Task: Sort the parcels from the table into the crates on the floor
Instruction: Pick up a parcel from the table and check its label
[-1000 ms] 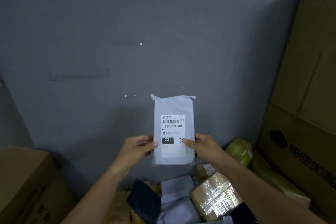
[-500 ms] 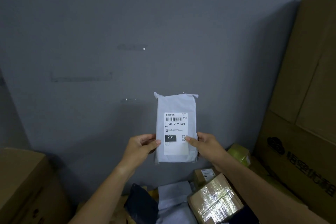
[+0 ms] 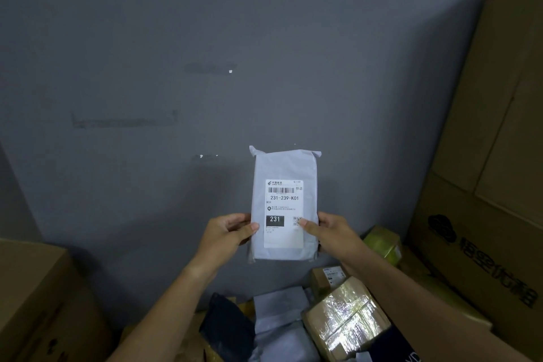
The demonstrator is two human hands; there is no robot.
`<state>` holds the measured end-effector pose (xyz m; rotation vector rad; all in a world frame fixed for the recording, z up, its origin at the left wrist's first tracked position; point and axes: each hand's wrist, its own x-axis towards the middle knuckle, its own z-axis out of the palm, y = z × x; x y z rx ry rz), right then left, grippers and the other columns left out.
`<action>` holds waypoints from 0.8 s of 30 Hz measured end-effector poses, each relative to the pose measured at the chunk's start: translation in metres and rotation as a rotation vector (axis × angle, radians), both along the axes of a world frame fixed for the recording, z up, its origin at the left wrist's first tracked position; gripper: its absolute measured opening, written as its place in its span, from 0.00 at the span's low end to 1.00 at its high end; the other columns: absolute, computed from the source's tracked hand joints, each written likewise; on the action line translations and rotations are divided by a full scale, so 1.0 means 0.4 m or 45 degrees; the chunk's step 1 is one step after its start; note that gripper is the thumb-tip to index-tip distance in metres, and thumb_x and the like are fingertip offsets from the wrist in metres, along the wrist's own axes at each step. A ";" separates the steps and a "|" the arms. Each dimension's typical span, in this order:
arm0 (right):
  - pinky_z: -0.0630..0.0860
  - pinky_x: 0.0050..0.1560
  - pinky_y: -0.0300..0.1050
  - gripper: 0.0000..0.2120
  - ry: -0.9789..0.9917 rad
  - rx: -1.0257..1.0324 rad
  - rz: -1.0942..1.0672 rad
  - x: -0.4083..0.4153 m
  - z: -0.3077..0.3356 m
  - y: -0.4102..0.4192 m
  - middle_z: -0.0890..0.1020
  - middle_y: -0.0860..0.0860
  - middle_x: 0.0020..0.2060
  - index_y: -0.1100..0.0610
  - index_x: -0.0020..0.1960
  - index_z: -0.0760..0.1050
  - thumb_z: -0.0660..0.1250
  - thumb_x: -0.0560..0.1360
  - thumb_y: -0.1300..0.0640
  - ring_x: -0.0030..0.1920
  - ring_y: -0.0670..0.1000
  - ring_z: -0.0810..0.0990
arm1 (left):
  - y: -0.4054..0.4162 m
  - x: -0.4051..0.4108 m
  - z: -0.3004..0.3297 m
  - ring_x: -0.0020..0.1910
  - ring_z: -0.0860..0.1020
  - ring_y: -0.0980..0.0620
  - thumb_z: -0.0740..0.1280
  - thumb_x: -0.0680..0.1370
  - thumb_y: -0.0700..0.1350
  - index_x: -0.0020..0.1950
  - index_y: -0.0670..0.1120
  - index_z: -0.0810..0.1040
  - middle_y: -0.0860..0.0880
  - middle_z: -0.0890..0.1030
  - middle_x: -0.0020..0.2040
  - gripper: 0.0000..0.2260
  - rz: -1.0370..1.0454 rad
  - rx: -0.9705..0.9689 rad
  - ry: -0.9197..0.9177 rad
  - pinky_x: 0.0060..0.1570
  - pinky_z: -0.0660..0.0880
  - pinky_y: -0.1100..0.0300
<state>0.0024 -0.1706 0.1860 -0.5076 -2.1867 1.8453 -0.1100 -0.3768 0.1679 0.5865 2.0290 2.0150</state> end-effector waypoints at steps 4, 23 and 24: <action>0.85 0.50 0.57 0.10 -0.018 0.026 -0.049 0.024 -0.002 0.015 0.87 0.49 0.52 0.54 0.59 0.80 0.69 0.80 0.52 0.49 0.53 0.87 | 0.028 0.007 0.004 0.41 0.84 0.62 0.73 0.76 0.37 0.54 0.45 0.84 0.56 0.87 0.42 0.09 -0.055 -0.003 -0.005 0.39 0.78 0.70; 0.85 0.45 0.54 0.08 0.019 0.098 -0.710 0.705 0.037 0.245 0.88 0.51 0.49 0.55 0.56 0.83 0.70 0.80 0.53 0.47 0.53 0.87 | 0.471 0.470 0.035 0.48 0.85 0.51 0.73 0.76 0.35 0.57 0.41 0.83 0.46 0.87 0.48 0.11 -0.718 0.001 -0.036 0.50 0.81 0.59; 0.85 0.45 0.54 0.08 0.013 0.105 -0.769 0.766 0.034 0.251 0.87 0.52 0.50 0.55 0.56 0.83 0.70 0.80 0.53 0.48 0.53 0.86 | 0.495 0.522 0.035 0.48 0.85 0.51 0.73 0.76 0.35 0.58 0.40 0.83 0.47 0.87 0.47 0.11 -0.768 -0.007 -0.022 0.49 0.81 0.59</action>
